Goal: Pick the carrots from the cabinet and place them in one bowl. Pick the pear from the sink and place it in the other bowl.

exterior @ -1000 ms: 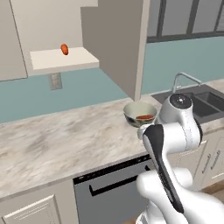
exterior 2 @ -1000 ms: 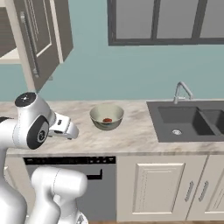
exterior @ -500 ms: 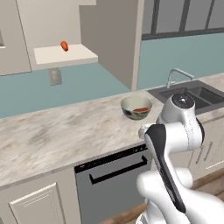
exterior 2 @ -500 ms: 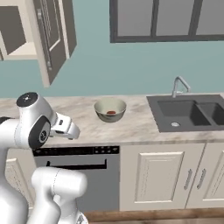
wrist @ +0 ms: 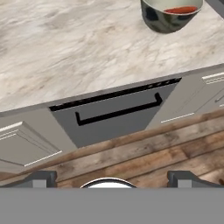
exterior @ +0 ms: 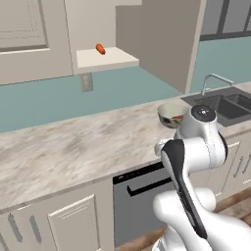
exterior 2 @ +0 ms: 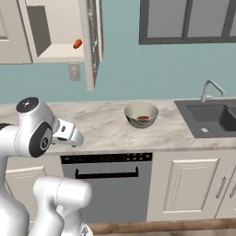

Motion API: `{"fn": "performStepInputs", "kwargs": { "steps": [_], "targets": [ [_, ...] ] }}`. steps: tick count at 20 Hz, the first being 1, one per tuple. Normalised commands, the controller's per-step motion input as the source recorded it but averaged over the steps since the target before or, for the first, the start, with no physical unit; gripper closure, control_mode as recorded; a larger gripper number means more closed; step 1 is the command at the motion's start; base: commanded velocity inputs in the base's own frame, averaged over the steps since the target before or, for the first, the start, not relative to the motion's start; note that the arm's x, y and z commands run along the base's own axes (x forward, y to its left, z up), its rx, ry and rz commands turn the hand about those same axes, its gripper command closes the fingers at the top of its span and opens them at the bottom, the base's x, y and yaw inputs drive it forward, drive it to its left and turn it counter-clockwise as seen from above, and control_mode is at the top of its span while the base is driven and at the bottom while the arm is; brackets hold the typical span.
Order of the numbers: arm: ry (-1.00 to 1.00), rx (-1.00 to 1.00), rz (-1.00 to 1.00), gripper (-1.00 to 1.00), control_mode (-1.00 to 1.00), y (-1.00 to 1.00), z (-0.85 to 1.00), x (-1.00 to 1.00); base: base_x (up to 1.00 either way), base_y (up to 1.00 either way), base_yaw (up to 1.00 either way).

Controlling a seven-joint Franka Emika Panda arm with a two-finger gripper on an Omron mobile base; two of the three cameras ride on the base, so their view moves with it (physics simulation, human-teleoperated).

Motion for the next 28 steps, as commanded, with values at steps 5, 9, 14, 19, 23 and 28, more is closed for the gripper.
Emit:
{"fn": "performStepInputs", "kwargs": {
  "steps": [5, 9, 14, 19, 23, 28],
  "targets": [
    [0.00, 0.00, 0.00, -1.00, 1.00, 0.00, 0.00, 0.00, 0.14, 0.45, 0.00],
    [0.00, 0.00, 0.00, -1.00, 1.00, 0.00, 0.00, 0.00, 0.31, 0.34, 0.04],
    [0.00, 0.00, 0.00, -1.00, 1.00, 0.00, 0.00, 0.00, 0.34, 0.17, 0.04],
    [0.00, 0.00, 0.00, -1.00, 1.00, 0.00, 0.00, 0.00, 0.45, 0.00, 0.01],
    [0.00, 0.00, 0.00, -1.00, 1.00, 0.00, 0.00, 0.00, 0.46, 0.01, 0.00],
    [0.00, 0.00, 0.00, -1.00, 1.00, 0.00, 0.00, 0.00, 0.56, 0.00, 0.02]
  ]
}}
